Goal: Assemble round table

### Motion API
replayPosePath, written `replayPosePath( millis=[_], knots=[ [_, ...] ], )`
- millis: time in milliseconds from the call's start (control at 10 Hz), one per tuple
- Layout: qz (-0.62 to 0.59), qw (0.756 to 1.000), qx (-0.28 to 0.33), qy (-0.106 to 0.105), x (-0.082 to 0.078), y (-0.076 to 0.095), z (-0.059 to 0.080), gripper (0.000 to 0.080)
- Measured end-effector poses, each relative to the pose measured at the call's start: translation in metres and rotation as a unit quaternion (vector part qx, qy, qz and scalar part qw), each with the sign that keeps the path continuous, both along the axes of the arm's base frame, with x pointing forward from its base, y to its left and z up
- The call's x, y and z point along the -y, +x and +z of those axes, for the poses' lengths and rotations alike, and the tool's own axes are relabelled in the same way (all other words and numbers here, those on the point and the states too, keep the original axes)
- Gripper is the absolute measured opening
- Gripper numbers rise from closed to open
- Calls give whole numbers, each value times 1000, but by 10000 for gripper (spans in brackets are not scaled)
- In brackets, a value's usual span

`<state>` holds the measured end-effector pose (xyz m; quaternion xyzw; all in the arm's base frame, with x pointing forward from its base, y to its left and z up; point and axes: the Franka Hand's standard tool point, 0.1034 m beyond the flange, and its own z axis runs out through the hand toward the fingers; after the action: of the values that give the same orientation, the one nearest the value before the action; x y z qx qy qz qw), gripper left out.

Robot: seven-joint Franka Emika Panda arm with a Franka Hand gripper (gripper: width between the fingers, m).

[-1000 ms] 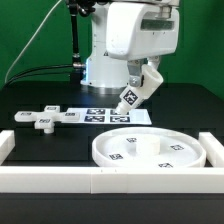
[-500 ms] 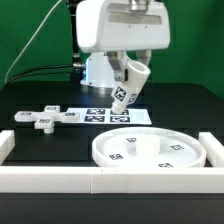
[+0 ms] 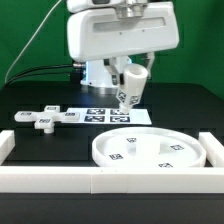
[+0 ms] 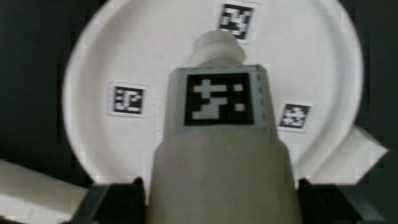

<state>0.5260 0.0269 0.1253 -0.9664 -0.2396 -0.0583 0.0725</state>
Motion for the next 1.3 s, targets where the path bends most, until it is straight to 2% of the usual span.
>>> replayPosePath(
  millis=[500, 600, 800, 900, 1200, 1300],
  knots=[
    [-22, 1000, -6, 2, -1, -2, -2, 409],
    [-51, 999, -16, 7, -12, -4, -4, 409],
    [-37, 999, -14, 12, -30, 6, -5, 409],
    [-32, 999, -5, 12, -31, 10, -4, 409],
    [-34, 999, 11, 8, -25, 11, -6, 409],
    [-39, 998, 56, 3, -14, 16, -6, 409]
  ],
)
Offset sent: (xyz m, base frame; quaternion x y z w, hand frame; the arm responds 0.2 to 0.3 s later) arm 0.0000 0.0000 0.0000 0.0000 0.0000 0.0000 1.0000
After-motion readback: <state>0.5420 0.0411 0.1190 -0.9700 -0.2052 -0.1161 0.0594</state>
